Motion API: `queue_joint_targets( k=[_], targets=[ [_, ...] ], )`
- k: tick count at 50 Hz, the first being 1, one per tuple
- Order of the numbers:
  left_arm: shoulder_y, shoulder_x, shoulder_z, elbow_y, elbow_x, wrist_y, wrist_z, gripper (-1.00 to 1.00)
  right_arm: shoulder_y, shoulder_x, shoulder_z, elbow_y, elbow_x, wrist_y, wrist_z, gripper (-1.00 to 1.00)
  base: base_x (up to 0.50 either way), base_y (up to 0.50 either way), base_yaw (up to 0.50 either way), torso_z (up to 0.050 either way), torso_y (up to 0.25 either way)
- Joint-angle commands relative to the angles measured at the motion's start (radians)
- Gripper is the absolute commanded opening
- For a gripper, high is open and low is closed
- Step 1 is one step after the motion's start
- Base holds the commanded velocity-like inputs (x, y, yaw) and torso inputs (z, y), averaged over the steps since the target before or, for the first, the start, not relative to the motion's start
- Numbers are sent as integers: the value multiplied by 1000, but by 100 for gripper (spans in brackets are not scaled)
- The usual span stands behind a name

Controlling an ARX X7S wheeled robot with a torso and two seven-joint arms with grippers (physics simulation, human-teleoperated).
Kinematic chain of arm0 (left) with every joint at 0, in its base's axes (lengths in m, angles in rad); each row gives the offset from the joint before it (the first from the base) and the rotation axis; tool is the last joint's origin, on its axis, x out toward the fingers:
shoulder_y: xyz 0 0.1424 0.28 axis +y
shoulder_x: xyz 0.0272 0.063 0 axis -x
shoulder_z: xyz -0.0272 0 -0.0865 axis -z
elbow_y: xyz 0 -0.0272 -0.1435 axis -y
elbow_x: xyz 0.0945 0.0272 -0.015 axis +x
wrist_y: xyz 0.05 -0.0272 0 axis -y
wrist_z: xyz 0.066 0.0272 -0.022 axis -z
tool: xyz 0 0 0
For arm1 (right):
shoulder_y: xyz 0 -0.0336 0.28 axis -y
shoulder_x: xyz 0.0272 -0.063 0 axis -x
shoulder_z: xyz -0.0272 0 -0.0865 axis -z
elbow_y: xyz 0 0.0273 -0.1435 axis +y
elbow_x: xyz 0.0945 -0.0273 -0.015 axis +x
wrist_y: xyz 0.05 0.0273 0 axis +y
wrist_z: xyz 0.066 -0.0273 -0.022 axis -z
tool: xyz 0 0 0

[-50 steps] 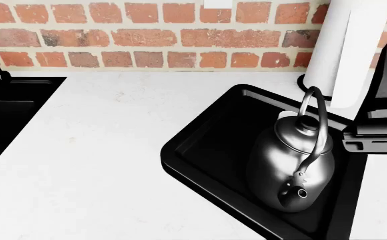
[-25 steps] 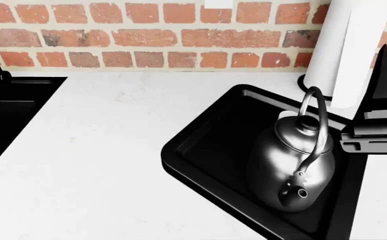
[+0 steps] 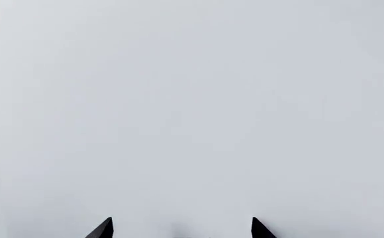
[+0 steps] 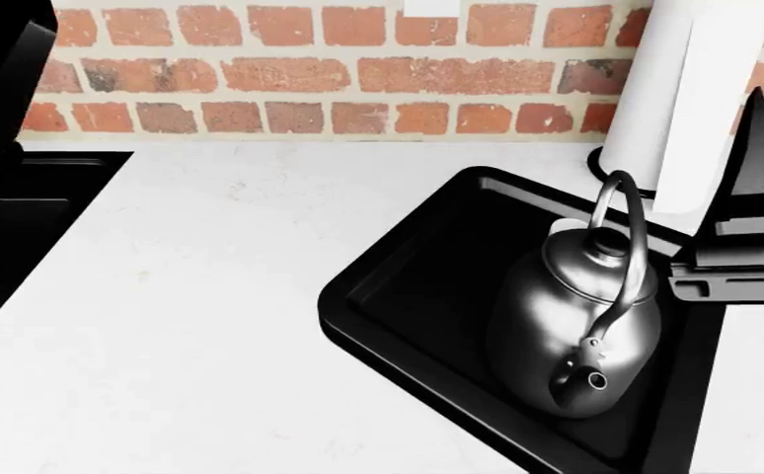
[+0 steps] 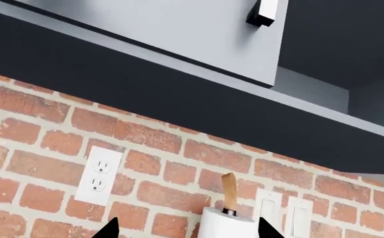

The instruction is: Pick the kettle from the counter and place it on the tray. Then pick the mug from the cabinet and place it on the tray. Then close the cabinet doors.

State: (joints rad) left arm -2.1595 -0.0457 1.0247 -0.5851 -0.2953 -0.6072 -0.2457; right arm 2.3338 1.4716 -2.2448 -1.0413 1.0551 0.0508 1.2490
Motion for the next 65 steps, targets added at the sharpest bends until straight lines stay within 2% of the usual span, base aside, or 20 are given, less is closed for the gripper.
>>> queue_joint_targets(
  k=[1, 8, 13, 18, 20, 23, 27, 36, 44, 49, 65],
  targets=[
    [123, 34, 177, -375, -232, -117, 72, 100, 19, -1, -21, -6, -6, 3, 7, 100, 0, 0, 0, 0, 0],
    [121, 34, 177, -378, -251, -96, 61, 100, 19, -1, -25, -6, -7, -1, 10, 100, 0, 0, 0, 0, 0],
    [89, -26, 37, -243, -342, -28, 17, 100, 18, 7, -27, -6, -3, -8, 0, 100, 0, 0, 0, 0, 0],
    [59, -119, -185, -39, -532, -60, -62, 100, 7, 47, -9, -6, 44, -41, -55, 100, 0, 0, 0, 0, 0],
    [76, -172, -283, 91, -609, -62, -139, 100, -5, 67, -12, -6, 47, -72, -81, 100, 0, 0, 0, 0, 0],
    [103, -259, -351, 328, -701, -125, -235, 100, -23, 96, -7, -6, 54, -110, -121, 100, 0, 0, 0, 0, 0],
    [160, -369, -440, 591, -831, -187, -345, 100, -38, 98, 8, -6, 15, -102, -90, 100, 0, 0, 0, 0, 0],
    [338, -566, -620, 1000, -1104, -216, -585, 100, -34, 79, 5, -6, -12, -125, -83, 100, 0, 0, 0, 0, 0],
    [448, -661, -697, 1175, -1211, -188, -659, 100, -11, 83, -28, -6, -35, -180, -104, 100, 3, -348, 0, 0, 0],
    [458, -705, -709, 1227, -1253, -201, -683, 100, -15, 93, -18, -6, -27, -198, -120, 100, 4, -500, 0, 0, 0],
    [483, -760, -749, 1272, -1332, -186, -706, 100, -17, 93, 41, -6, -11, -166, -122, 100, 4, -500, 0, 0, 0]
  ],
)
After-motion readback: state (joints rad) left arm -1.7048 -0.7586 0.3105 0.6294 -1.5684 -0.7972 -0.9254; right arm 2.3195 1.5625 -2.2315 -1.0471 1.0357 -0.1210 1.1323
